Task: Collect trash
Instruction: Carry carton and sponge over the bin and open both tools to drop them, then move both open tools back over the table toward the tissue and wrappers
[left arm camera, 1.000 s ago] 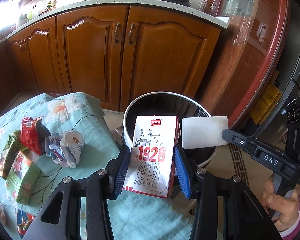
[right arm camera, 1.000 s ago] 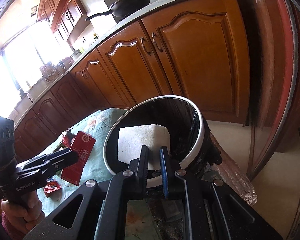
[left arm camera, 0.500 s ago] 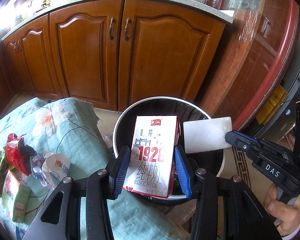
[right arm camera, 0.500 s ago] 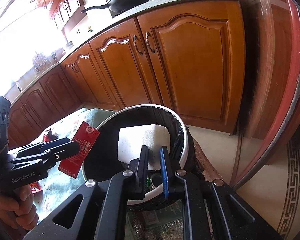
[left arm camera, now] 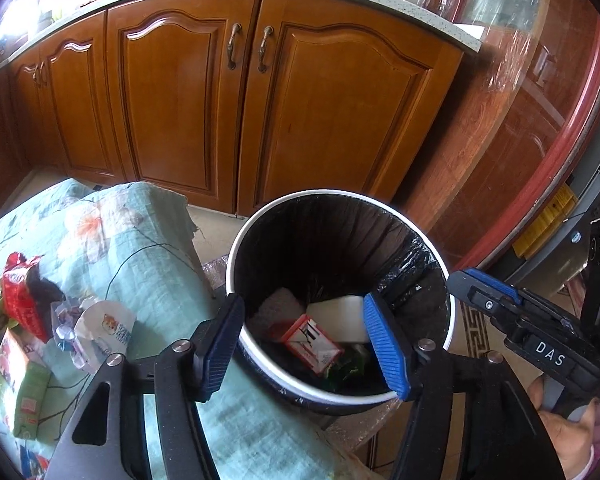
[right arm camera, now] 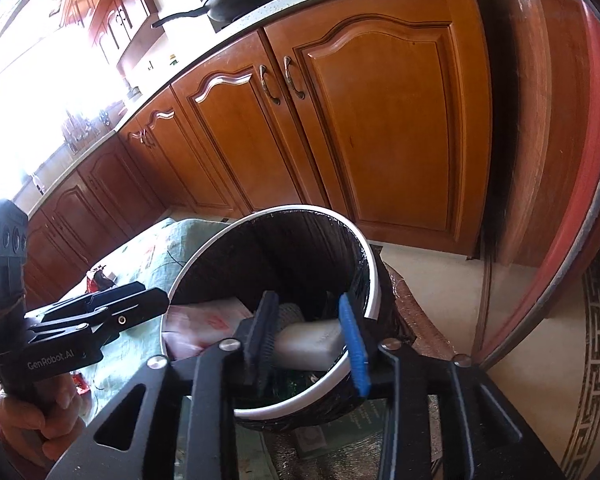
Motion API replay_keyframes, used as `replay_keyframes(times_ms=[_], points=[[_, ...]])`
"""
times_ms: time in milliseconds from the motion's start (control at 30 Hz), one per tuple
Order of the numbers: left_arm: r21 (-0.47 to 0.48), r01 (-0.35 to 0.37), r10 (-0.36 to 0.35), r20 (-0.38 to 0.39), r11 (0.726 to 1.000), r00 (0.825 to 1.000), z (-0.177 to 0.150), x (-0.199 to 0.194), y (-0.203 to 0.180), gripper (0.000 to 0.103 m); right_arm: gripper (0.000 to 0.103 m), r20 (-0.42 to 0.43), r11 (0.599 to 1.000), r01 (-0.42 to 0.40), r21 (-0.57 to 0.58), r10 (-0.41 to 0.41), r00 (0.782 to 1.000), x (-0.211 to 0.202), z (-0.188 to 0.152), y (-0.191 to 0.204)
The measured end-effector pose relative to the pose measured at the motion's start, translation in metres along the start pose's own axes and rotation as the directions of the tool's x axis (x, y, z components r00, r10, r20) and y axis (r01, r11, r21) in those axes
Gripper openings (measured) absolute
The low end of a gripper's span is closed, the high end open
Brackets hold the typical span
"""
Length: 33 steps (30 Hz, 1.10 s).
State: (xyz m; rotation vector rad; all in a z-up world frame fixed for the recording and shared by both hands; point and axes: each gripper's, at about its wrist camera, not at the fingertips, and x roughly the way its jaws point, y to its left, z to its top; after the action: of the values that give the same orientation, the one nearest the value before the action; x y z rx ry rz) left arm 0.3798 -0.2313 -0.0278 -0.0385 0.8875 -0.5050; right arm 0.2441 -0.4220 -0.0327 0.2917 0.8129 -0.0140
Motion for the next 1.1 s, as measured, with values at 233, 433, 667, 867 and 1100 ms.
replay_keyframes(times_ms=[233, 433, 667, 867, 1100], points=[[-0.05, -0.033, 0.036, 0.07, 0.998, 0.997, -0.043, -0.04, 0.016, 0.078, 0.085, 0.016, 0.996, -0.074, 0.04, 0.073, 0.997, -0.011, -0.017, 0.013], [-0.129, -0.036, 0.049, 0.101, 0.991, 0.994, -0.085, -0.08, 0.038, 0.079, 0.086, 0.012, 0.989, -0.138, 0.048, 0.138, 0.99, -0.017, -0.035, 0.037], [-0.191, -0.085, 0.11, 0.122, 0.978, 0.987, -0.128, -0.126, 0.065, 0.079, 0.086, -0.024, 0.982, -0.183, 0.04, 0.184, 0.983, -0.018, -0.062, 0.068], [-0.25, -0.129, 0.167, 0.138, 0.96, 0.976, -0.162, -0.166, 0.087, 0.079, 0.086, -0.076, 0.973, -0.229, 0.01, 0.229, 0.971, -0.017, -0.078, 0.097], [-0.3, -0.173, 0.226, 0.152, 0.938, 0.962, -0.19, -0.202, 0.106, 0.079, 0.086, -0.118, 0.96, -0.278, -0.031, 0.273, 0.955, -0.015, -0.1, 0.135]])
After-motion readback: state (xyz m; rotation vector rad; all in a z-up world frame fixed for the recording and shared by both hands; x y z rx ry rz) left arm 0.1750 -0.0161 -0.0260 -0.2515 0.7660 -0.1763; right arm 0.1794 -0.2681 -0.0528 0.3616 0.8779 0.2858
